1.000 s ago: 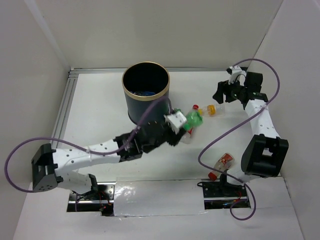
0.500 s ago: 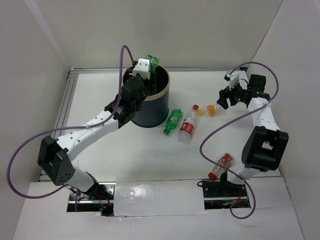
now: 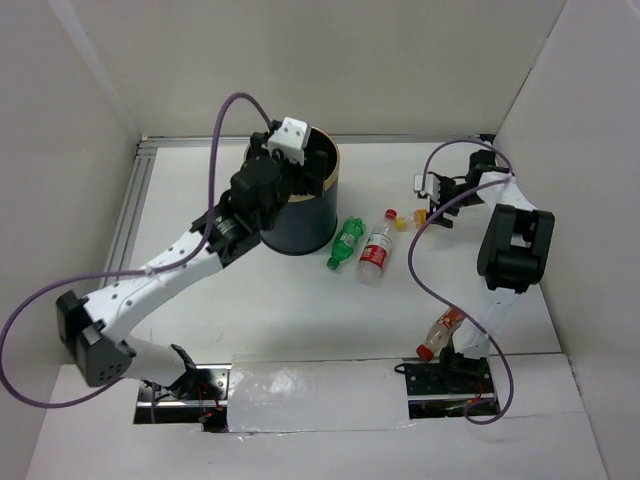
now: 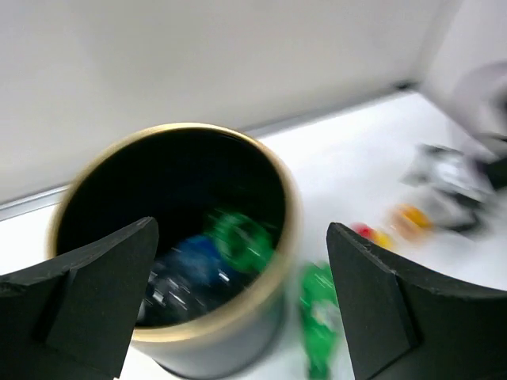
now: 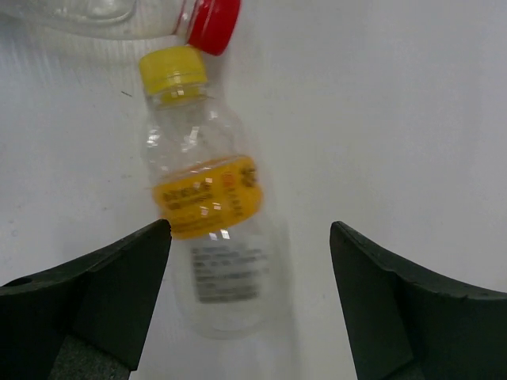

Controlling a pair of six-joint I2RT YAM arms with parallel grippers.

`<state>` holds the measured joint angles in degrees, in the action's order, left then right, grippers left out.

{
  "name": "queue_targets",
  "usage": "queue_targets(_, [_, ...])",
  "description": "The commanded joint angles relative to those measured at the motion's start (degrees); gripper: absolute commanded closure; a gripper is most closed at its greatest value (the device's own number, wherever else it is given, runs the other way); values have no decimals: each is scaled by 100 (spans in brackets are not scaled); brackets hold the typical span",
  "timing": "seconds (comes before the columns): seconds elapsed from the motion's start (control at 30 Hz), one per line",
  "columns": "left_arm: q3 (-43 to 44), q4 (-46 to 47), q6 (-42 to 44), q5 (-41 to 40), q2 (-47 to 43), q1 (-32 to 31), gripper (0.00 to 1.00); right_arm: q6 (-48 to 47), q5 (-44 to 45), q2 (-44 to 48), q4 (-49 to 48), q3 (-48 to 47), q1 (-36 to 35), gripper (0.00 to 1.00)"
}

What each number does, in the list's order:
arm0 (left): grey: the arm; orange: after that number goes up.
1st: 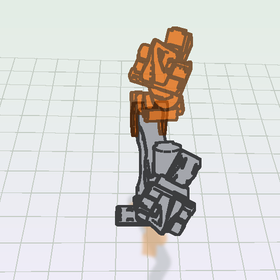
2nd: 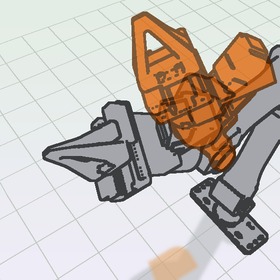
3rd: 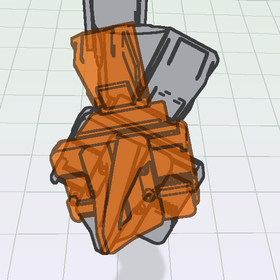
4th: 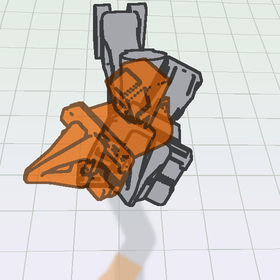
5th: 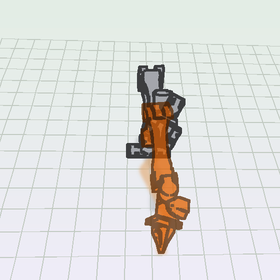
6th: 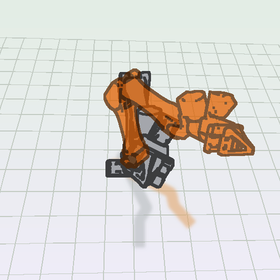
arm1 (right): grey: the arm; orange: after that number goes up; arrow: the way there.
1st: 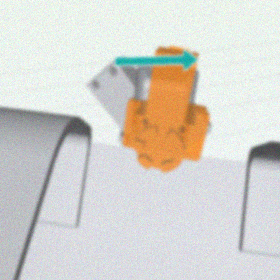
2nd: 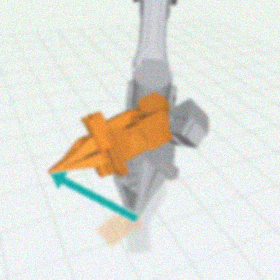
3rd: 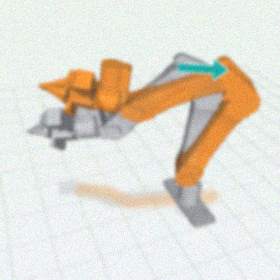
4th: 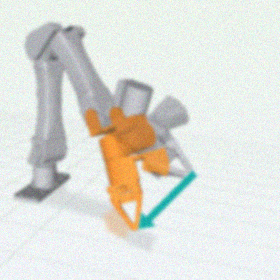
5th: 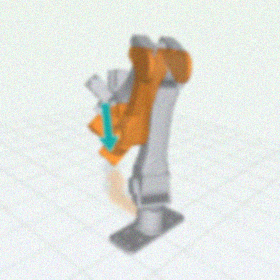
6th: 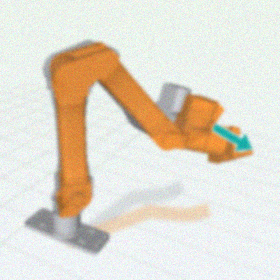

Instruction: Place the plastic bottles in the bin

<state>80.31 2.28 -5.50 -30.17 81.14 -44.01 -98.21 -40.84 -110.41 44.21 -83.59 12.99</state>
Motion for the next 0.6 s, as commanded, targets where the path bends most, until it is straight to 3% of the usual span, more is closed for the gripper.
queue_targets(0.0, [-523,-289,120,599,-783,-573,0,-646,226,-401,440,-394,-314,12])
queue_targets(0.13, [-1753,-369,-425,1065,-1398,-1144,0,-646,594,-867,588,-570,-543,12])
queue_targets(0.2, [-2481,-159,-671,997,-1662,-1581,0,-646,770,-1008,659,-623,-596,17])
queue_targets(0.37, [-3337,474,-997,917,-1594,-2260,0,-646,683,-1062,1396,-948,-421,68])
queue_targets(0.47, [-3592,720,-1339,916,-1287,-2437,0,-646,157,-633,1940,-1343,-175,80])
queue_targets(0.57, [-3916,1028,-1656,995,-1049,-2577,0,-366,-739,-71,2407,-2001,-69,82])
